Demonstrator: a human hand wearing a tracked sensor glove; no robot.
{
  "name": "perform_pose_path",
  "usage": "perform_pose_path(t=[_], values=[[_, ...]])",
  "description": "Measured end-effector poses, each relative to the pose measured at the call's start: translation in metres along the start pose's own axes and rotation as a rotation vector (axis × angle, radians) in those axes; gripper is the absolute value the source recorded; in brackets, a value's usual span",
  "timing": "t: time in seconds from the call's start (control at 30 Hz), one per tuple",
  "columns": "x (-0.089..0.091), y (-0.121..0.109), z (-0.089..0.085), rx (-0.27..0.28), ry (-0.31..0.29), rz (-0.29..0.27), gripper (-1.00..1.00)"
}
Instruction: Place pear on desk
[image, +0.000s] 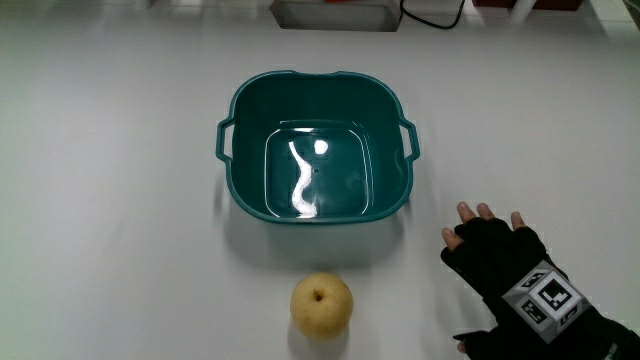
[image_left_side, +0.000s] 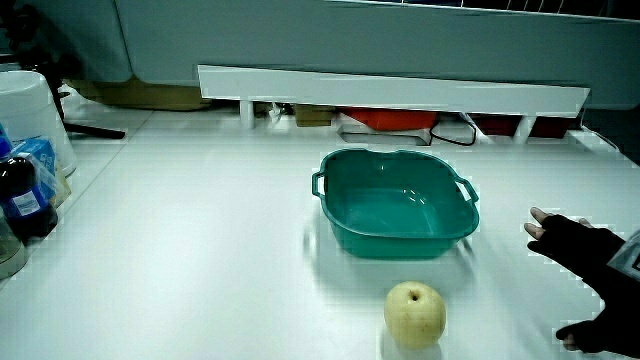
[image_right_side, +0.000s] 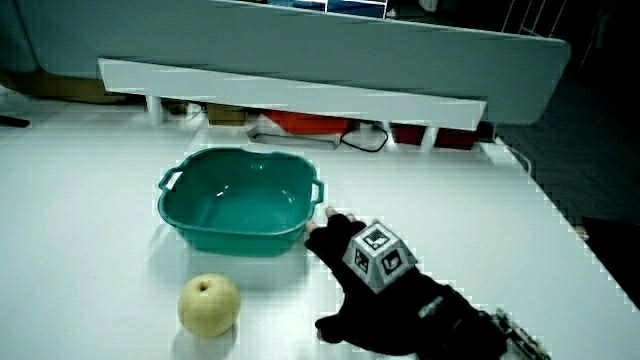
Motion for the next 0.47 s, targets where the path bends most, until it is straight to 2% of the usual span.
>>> perform_pose_path(t=[0.07, 0.1, 0.2, 0.33, 0.43, 0.47], values=[[0.001, -0.002, -0.001, 0.001, -0.007, -0.01, -1.0], [0.002, -0.003, -0.001, -0.028, -0.003, -0.017, -1.0], [0.003, -0.005, -0.002, -0.002, -0.016, -0.015, -1.0], [0.006, -0.01, -0.003, -0.043, 0.008, -0.037, -1.0], [0.006, -0.011, -0.004, -0.01, 0.0, -0.028, -1.0], [0.006, -0.011, -0.007, -0.026, -0.013, -0.03, -1.0]])
